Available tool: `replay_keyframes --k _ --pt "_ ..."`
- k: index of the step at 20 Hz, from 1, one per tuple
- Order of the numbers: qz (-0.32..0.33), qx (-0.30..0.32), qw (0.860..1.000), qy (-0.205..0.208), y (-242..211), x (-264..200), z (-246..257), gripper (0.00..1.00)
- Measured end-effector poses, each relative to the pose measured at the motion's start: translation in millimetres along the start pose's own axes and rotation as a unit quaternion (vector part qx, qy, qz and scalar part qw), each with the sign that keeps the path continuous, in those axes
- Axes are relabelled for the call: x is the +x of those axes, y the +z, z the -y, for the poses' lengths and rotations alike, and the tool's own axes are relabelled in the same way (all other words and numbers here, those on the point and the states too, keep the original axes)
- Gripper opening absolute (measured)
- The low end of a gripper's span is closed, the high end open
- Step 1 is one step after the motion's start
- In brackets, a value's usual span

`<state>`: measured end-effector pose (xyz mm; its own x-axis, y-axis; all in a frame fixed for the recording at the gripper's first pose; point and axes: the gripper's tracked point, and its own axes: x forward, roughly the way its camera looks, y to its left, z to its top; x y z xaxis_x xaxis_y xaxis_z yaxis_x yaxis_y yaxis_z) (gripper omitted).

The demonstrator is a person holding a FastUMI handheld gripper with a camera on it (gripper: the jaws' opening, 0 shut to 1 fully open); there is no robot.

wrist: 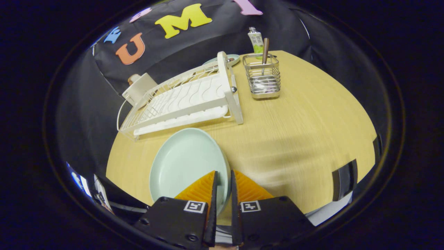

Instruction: Take the plate from the dish rack, then take the spoon from the basket and place it into the plate.

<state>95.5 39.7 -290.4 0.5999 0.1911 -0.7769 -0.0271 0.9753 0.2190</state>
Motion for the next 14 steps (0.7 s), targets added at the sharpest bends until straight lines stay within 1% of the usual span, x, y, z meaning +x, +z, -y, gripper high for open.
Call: replay_keyframes --k 1,3,4,7,8,9,11,13,14 --pt "0.014 -0.011 1.000 -0.013 2.9 -0.3 2.4 0.24" --pt "0.042 -0.026 0.999 -0.021 9.9 -7.4 3.3 0.24" --pt "0.052 -0.035 0.998 -0.020 13.7 -12.2 2.0 0.39" --pt "0.106 -0.069 0.991 -0.033 33.4 -26.1 4.5 0.74" --pt "0.130 -0.071 0.988 -0.035 42.2 -30.5 5.9 0.83" --pt "0.152 -0.074 0.985 -0.036 50.9 -37.0 7.0 0.85" --pt "0.192 -0.088 0.977 -0.039 68.9 -47.8 12.9 0.92" --pt "0.227 -0.098 0.968 -0.052 91.0 -54.4 24.9 1.00" --pt "0.241 -0.100 0.964 -0.056 103.7 -55.7 29.6 1.00"
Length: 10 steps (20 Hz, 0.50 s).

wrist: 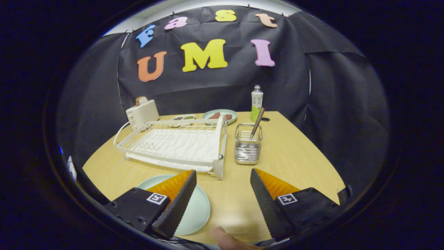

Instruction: Take the plate from the dish rack, then take the spoon from the basket and place it into the plate.

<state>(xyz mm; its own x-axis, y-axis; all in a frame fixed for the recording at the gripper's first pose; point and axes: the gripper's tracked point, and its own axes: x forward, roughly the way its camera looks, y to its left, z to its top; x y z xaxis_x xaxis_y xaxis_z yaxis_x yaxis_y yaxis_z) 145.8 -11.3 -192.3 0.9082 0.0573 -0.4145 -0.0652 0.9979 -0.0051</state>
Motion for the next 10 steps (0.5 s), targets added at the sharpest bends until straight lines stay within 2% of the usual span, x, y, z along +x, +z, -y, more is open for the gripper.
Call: replay_keyframes --k 6,10 --pt "0.043 -0.020 0.998 -0.042 49.1 57.3 48.6 1.00" --pt "0.049 -0.039 0.998 -0.033 73.4 103.2 57.1 1.00"
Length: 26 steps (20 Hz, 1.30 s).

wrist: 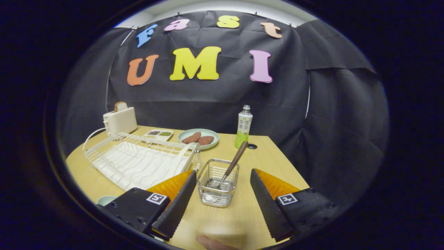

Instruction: Take the plate from the dish rack, then take the spoon from the basket and place it into the plate.

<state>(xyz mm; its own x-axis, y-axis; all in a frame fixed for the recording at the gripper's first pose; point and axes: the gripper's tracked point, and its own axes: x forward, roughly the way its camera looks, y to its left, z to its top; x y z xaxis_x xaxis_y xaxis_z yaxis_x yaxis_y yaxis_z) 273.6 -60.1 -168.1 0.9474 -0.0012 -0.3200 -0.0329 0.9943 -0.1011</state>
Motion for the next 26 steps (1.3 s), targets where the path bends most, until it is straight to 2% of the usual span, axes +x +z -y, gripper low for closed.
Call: replay_keyframes --k 7,11,12,13,16,18,22,26 --pt "-0.026 0.046 0.999 0.002 11.8 68.9 14.7 0.98" --pt "-0.047 0.089 0.995 0.005 10.6 93.9 21.9 0.88" --pt "-0.050 0.097 0.994 0.007 10.3 96.8 22.0 0.79" --pt "-0.048 0.098 0.994 0.011 12.1 98.6 20.1 0.75" --pt "-0.047 0.077 0.996 -0.003 12.3 104.4 21.4 0.48" --pt "-0.042 0.077 0.996 0.008 16.9 102.9 12.5 0.28" --pt "-0.013 0.059 0.998 0.002 30.9 93.1 9.2 0.16" --pt "0.017 0.037 0.999 -0.003 48.1 73.1 3.2 0.13"
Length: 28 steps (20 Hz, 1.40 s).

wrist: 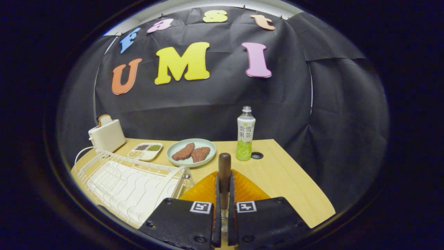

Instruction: Take the plate from the dish rack, then take the spoon from the basket and place it into the plate.

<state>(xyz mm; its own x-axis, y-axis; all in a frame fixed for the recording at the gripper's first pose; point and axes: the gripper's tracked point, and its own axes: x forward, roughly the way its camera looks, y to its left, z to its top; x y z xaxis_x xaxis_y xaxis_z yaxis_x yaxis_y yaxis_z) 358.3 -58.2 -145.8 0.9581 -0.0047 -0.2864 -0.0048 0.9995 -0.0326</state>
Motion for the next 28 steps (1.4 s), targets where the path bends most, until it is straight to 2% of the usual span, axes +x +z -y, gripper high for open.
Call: replay_keyframes --k 4,8,13,17,20,28 --pt "0.051 -0.019 0.998 -0.013 31.7 -31.2 -3.4 0.11" --pt "0.106 -0.039 0.993 -0.019 69.9 -81.4 -16.7 0.11" --pt "0.149 -0.034 0.988 0.005 83.8 -166.4 -59.1 0.11" --pt "0.152 -0.029 0.987 0.039 42.8 -229.7 -103.4 0.12" --pt "0.136 -0.009 0.989 0.062 0.4 -256.7 -134.4 0.12" --pt "0.127 -0.029 0.989 0.066 -86.9 -259.4 -187.6 0.12"
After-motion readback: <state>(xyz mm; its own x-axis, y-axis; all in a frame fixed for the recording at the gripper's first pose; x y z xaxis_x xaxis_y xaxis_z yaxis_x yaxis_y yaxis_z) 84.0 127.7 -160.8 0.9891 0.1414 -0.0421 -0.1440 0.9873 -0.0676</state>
